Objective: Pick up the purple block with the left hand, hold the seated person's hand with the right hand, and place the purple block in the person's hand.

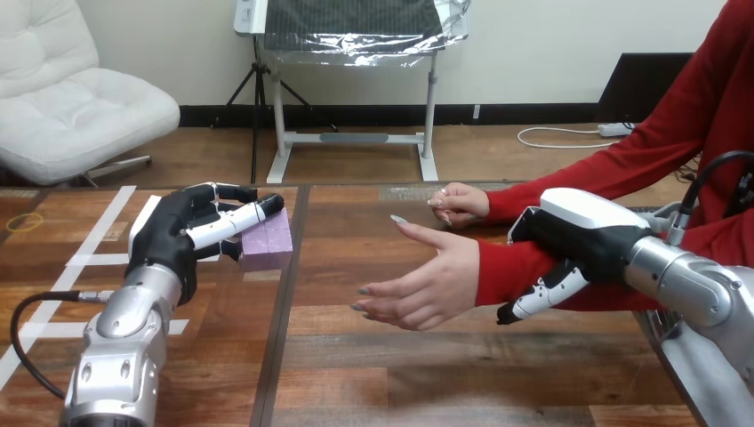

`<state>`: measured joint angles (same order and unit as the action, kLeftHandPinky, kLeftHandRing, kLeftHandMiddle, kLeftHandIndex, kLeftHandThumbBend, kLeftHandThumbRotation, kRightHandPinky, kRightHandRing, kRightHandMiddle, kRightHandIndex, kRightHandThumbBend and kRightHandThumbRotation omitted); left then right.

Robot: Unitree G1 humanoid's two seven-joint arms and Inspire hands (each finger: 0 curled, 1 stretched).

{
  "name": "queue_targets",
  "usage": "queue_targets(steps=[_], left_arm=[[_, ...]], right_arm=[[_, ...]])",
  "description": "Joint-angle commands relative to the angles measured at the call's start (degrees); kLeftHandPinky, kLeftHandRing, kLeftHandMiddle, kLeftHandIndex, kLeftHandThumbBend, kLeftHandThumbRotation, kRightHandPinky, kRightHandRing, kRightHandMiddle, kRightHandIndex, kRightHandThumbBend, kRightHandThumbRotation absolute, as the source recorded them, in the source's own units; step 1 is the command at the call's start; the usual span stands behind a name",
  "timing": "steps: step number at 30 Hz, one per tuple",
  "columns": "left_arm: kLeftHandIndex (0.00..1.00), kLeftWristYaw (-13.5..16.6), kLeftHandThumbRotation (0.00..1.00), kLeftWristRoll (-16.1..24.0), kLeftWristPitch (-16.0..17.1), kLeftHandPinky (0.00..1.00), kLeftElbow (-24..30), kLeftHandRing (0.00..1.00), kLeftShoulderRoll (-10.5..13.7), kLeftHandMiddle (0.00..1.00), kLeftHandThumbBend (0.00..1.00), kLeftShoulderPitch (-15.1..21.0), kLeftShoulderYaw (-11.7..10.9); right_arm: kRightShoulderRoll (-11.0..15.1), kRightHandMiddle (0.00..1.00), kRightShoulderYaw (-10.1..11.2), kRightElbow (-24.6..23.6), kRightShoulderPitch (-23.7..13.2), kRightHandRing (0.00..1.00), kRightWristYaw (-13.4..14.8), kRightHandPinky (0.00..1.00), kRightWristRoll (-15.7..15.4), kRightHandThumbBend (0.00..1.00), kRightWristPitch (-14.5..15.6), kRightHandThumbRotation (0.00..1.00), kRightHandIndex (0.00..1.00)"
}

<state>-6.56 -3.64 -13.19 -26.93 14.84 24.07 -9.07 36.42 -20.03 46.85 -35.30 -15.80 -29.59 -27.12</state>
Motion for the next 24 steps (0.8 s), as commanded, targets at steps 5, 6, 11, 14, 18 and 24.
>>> queue_targets(steps=[5, 6, 11, 14, 18, 24], left_arm=[[0.43, -0.5, 0.00, 1.1, 3.6, 0.27, -1.8, 0.33, 0.0, 0.39, 0.56, 7.0, 1.5], [0.43, -0.6, 0.00, 1.1, 3.8, 0.27, -2.1, 0.33, 0.0, 0.39, 0.56, 7.2, 1.5], [0.43, -0.7, 0.00, 1.7, 4.8, 0.27, -3.2, 0.33, 0.0, 0.39, 0.57, 7.7, 1.7], [0.43, -0.8, 0.00, 1.9, 5.5, 0.27, -4.1, 0.33, 0.0, 0.39, 0.58, 8.2, 1.9], [0.44, -0.8, 0.00, 2.4, 6.2, 0.27, -5.3, 0.32, 0.0, 0.39, 0.59, 9.0, 2.4], [0.43, -1.0, 0.00, 2.0, 7.1, 0.27, -7.4, 0.32, -0.5, 0.39, 0.60, 10.3, 2.4]], right_arm=[[-1.7, 0.25, 1.6, -3.9, -3.9, 0.20, 0.1, 0.16, 1.7, 0.83, -0.9, 0.34, 0.24], [-1.9, 0.25, 1.6, -4.0, -4.0, 0.20, -0.1, 0.16, 1.7, 0.83, -0.6, 0.34, 0.24], [-2.3, 0.25, 1.4, -4.7, -4.3, 0.20, -0.5, 0.17, 1.5, 0.83, -0.2, 0.35, 0.25], [-2.5, 0.26, 1.1, -5.3, -4.5, 0.21, -0.4, 0.17, 1.0, 0.83, 0.1, 0.36, 0.26], [-2.9, 0.27, 0.7, -5.6, -5.1, 0.22, -0.4, 0.19, 0.4, 0.83, 0.2, 0.38, 0.27], [-3.8, 0.28, 0.5, -6.1, -5.9, 0.23, -0.6, 0.20, 0.0, 0.83, 0.6, 0.39, 0.28]])
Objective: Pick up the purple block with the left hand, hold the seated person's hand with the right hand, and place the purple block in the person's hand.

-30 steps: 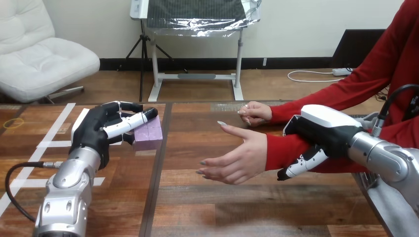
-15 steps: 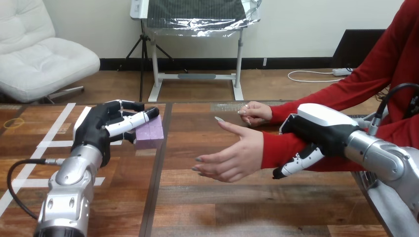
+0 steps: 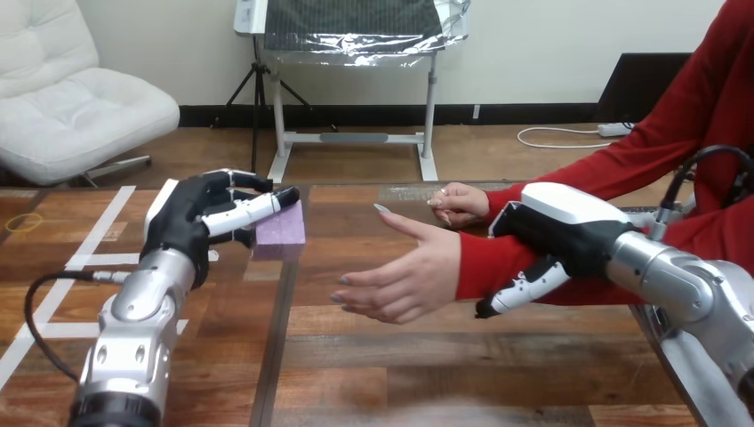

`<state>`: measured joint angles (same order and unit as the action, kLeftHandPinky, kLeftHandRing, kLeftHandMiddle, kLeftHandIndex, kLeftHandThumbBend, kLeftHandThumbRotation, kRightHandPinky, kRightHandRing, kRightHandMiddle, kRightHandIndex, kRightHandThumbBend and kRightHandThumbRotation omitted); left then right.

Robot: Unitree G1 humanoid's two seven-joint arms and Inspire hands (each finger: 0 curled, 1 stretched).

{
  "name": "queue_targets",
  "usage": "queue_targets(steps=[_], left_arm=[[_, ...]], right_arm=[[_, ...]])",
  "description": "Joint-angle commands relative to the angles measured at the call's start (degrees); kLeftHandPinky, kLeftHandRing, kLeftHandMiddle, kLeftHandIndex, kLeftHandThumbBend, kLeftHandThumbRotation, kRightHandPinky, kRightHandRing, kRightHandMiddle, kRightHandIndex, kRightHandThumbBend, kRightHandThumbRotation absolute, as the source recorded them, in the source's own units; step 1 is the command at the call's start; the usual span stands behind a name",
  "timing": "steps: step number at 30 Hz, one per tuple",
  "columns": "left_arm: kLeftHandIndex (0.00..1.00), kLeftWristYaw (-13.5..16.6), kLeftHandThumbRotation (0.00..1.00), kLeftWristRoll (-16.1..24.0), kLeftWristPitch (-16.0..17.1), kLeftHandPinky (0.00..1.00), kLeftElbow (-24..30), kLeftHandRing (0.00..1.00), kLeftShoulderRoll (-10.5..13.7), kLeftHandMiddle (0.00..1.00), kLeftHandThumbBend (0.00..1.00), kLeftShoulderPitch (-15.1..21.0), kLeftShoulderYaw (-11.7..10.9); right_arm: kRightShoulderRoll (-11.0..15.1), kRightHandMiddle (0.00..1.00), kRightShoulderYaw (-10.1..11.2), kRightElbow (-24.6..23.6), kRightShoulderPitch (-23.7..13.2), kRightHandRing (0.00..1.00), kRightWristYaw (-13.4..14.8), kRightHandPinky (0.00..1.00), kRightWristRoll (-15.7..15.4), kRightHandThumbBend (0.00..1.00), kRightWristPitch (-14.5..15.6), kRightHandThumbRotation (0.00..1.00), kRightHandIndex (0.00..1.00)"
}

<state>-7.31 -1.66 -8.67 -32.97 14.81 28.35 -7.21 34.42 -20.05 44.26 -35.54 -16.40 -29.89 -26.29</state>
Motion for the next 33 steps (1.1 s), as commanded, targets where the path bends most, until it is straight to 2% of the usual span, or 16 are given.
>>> queue_targets(steps=[1, 7, 10, 28, 33], left_arm=[[0.43, -0.3, 0.00, 0.0, 2.7, 0.27, -1.7, 0.32, -0.5, 0.39, 0.60, 6.2, 0.6], [0.43, 0.4, 0.00, 0.1, 2.7, 0.26, -3.6, 0.32, -1.2, 0.38, 0.63, 7.5, 0.7], [0.43, 0.3, 0.00, -0.1, 3.2, 0.26, -4.7, 0.32, -1.7, 0.38, 0.63, 8.1, 0.8], [0.43, 0.1, 0.00, -1.2, 5.0, 0.27, -10.4, 0.32, -4.4, 0.39, 0.60, 11.6, 0.2], [0.42, 0.1, 0.00, -0.9, 5.2, 0.27, -11.3, 0.32, -5.0, 0.39, 0.60, 12.3, 0.5]], right_arm=[[-1.9, 0.28, 0.5, -3.6, -5.7, 0.24, 0.0, 0.20, 0.3, 0.83, -0.2, 0.39, 0.28], [-2.5, 0.29, 0.4, -3.5, -6.4, 0.24, 0.5, 0.21, -0.4, 0.84, -0.8, 0.40, 0.29], [-2.9, 0.29, 0.5, -3.9, -6.6, 0.25, 0.1, 0.22, -0.4, 0.84, -0.1, 0.40, 0.29], [-5.0, 0.25, 0.8, -5.5, -7.9, 0.21, -0.6, 0.17, -0.5, 0.87, 1.4, 0.41, 0.25], [-5.4, 0.26, 0.9, -5.4, -8.3, 0.22, -0.4, 0.18, -0.3, 0.87, 0.8, 0.41, 0.26]])
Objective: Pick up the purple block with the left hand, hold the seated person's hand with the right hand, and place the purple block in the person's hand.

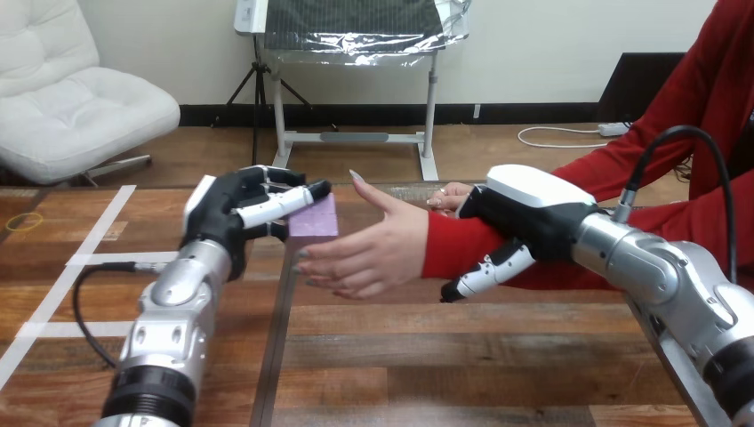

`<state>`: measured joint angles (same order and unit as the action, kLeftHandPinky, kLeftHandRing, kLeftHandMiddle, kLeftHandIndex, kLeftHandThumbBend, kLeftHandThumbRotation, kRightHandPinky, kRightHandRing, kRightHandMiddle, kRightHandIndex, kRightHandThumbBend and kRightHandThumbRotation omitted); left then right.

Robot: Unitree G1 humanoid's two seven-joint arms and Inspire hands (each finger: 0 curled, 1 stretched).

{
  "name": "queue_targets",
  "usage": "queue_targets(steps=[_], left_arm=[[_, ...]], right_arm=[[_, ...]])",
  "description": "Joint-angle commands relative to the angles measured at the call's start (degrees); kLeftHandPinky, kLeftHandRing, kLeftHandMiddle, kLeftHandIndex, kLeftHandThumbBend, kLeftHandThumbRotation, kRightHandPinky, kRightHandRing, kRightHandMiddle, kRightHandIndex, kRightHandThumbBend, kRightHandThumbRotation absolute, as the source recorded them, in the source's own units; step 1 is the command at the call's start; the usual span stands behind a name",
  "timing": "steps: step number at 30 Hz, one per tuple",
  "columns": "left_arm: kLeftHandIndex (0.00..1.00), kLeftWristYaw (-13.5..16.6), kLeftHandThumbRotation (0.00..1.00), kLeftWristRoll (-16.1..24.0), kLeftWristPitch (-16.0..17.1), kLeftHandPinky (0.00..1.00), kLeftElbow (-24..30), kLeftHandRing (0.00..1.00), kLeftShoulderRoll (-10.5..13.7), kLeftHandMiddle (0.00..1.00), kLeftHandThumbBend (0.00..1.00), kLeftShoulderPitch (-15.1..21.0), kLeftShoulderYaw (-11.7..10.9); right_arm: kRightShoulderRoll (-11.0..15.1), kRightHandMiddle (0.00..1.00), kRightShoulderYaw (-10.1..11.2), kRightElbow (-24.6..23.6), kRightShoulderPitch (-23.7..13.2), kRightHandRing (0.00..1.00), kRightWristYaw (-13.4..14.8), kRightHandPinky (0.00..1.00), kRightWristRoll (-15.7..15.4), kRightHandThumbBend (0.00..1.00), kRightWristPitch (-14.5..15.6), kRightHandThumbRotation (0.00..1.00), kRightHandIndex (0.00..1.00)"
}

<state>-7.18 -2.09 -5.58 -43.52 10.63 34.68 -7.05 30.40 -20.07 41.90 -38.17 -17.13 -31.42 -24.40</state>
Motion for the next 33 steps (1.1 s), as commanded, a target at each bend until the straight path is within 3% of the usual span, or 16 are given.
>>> queue_targets(steps=[1, 14, 23, 33], left_arm=[[0.42, 0.0, 0.00, -0.4, 2.1, 0.27, -0.9, 0.32, -0.9, 0.39, 0.60, 6.1, 0.4], [0.43, 0.5, 0.00, 0.9, 3.6, 0.26, -3.8, 0.32, -2.2, 0.38, 0.63, 7.4, 1.4], [0.43, 1.0, 0.00, 2.3, 5.7, 0.27, -5.9, 0.34, -2.9, 0.40, 0.67, 8.0, 2.9], [0.44, 1.5, 0.00, 2.4, 7.3, 0.28, -8.1, 0.35, -4.6, 0.41, 0.67, 8.7, 3.2]], right_arm=[[-1.5, 0.27, 0.9, -3.0, -5.7, 0.22, 0.3, 0.18, 1.3, 0.87, -1.3, 0.41, 0.27], [-2.4, 0.32, 1.0, -3.6, -6.6, 0.27, 0.0, 0.23, 1.2, 0.86, -0.9, 0.39, 0.35], [-2.8, 0.30, 0.8, -4.4, -6.9, 0.24, -0.3, 0.20, 0.8, 0.86, 0.0, 0.39, 0.34], [-3.0, 0.28, 0.9, -5.2, -6.5, 0.22, -0.8, 0.18, 0.9, 0.86, 0.8, 0.40, 0.31]])
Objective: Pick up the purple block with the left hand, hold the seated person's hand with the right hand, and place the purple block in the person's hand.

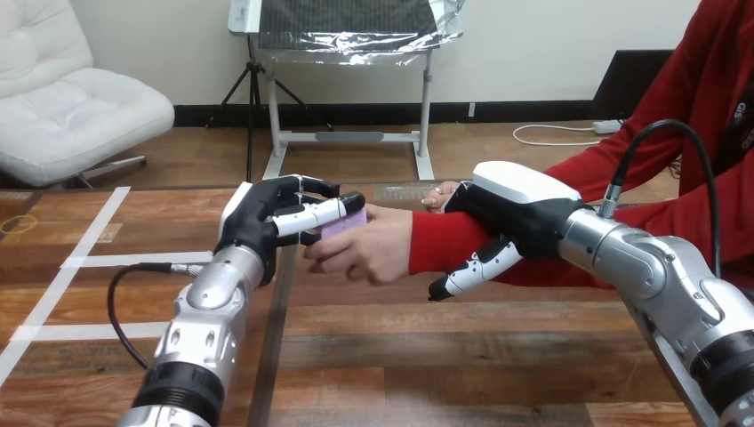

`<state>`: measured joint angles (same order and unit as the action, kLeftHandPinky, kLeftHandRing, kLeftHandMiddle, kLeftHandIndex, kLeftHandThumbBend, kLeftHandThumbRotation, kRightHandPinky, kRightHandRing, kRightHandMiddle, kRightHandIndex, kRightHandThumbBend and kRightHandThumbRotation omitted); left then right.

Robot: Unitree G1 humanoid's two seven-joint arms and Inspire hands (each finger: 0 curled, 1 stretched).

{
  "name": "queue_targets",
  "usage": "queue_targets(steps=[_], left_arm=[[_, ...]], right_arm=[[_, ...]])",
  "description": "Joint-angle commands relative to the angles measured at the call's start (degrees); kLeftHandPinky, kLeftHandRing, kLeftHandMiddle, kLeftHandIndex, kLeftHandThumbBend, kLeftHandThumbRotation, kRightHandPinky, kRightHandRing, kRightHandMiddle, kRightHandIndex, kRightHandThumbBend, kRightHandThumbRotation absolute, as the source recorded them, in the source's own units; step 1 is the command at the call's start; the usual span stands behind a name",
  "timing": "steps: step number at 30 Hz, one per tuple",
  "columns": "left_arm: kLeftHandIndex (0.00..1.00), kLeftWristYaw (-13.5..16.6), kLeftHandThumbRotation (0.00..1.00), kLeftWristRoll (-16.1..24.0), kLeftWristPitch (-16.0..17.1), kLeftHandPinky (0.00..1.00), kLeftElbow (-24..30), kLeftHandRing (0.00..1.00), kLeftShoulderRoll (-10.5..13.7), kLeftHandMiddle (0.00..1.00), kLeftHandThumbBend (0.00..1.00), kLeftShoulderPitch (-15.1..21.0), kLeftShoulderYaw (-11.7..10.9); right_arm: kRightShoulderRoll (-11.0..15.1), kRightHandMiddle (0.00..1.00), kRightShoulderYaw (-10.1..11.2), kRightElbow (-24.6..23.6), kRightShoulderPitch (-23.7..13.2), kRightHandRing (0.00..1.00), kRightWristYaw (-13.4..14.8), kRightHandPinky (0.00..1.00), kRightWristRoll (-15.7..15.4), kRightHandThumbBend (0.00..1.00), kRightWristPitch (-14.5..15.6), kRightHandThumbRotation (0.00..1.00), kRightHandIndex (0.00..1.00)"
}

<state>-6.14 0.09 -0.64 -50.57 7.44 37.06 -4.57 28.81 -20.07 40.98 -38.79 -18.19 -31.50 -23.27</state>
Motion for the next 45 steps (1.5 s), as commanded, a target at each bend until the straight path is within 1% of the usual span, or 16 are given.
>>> queue_targets(steps=[1, 7, 10, 13, 18, 25, 31, 34, 40, 43, 45], left_arm=[[0.44, 0.6, 0.00, 0.3, 2.5, 0.28, -1.2, 0.35, -1.5, 0.41, 0.67, 6.4, 0.7], [0.45, 1.8, 0.00, 0.7, 2.5, 0.28, -2.1, 0.34, -2.5, 0.41, 0.67, 6.9, 1.2], [0.45, 2.0, 0.00, 0.6, 2.8, 0.27, -2.4, 0.33, -3.1, 0.40, 0.67, 7.1, 1.1], [0.45, 1.7, 0.00, -0.5, 3.3, 0.27, -2.5, 0.33, -3.8, 0.40, 0.66, 7.0, 0.5], [0.44, 1.3, 0.00, -1.1, 4.1, 0.28, -2.8, 0.34, -4.4, 0.40, 0.66, 7.1, 0.3], [0.44, 1.3, 0.00, -0.3, 4.6, 0.28, -3.0, 0.34, -4.6, 0.40, 0.67, 7.4, 0.9], [0.43, 1.1, 0.00, -1.3, 3.9, 0.28, -2.8, 0.34, -5.3, 0.40, 0.68, 7.6, 0.2], [0.43, 1.3, 0.00, -0.6, 4.5, 0.27, -2.9, 0.34, -5.2, 0.40, 0.67, 7.6, 0.7], [0.43, 1.2, 0.00, -0.8, 4.6, 0.27, -2.7, 0.34, -5.4, 0.40, 0.66, 7.5, 0.5], [0.43, 0.8, 0.00, -1.7, 4.1, 0.27, -2.4, 0.34, -5.6, 0.40, 0.65, 7.3, -0.2], [0.43, 0.7, 0.00, -2.9, 3.2, 0.27, -2.1, 0.34, -6.0, 0.40, 0.65, 7.3, -1.1]], right_arm=[[-1.4, 0.28, 0.9, -4.4, -5.8, 0.22, 0.3, 0.18, 1.0, 0.86, -0.2, 0.40, 0.31], [-1.3, 0.28, 0.8, -3.7, -5.7, 0.24, 0.9, 0.20, 0.9, 0.86, -1.1, 0.41, 0.32], [-1.3, 0.29, 0.8, -3.7, -5.5, 0.24, 0.9, 0.20, 0.9, 0.86, -1.0, 0.41, 0.32], [-1.3, 0.29, 0.8, -3.9, -5.5, 0.24, 0.8, 0.20, 0.8, 0.86, -0.8, 0.42, 0.32], [-1.3, 0.29, 1.0, -3.6, -5.3, 0.25, 0.7, 0.21, 1.1, 0.86, -1.0, 0.42, 0.33], [-1.2, 0.31, 1.0, -3.5, -5.1, 0.26, 0.6, 0.22, 1.2, 0.86, -0.6, 0.41, 0.33], [-1.0, 0.32, 1.2, -3.4, -4.8, 0.28, 0.9, 0.24, 1.3, 0.87, -1.1, 0.41, 0.34], [-1.1, 0.33, 1.2, -3.4, -4.7, 0.28, 0.9, 0.24, 1.5, 0.87, -1.1, 0.41, 0.34], [-1.1, 0.32, 1.4, -3.4, -4.5, 0.28, 0.6, 0.24, 2.0, 0.87, -0.7, 0.40, 0.33], [-1.1, 0.32, 1.6, -3.4, -4.4, 0.28, 0.7, 0.24, 2.2, 0.88, -0.7, 0.40, 0.33], [-1.1, 0.32, 1.7, -3.4, -4.3, 0.28, 0.6, 0.24, 2.4, 0.88, -0.7, 0.39, 0.33]])
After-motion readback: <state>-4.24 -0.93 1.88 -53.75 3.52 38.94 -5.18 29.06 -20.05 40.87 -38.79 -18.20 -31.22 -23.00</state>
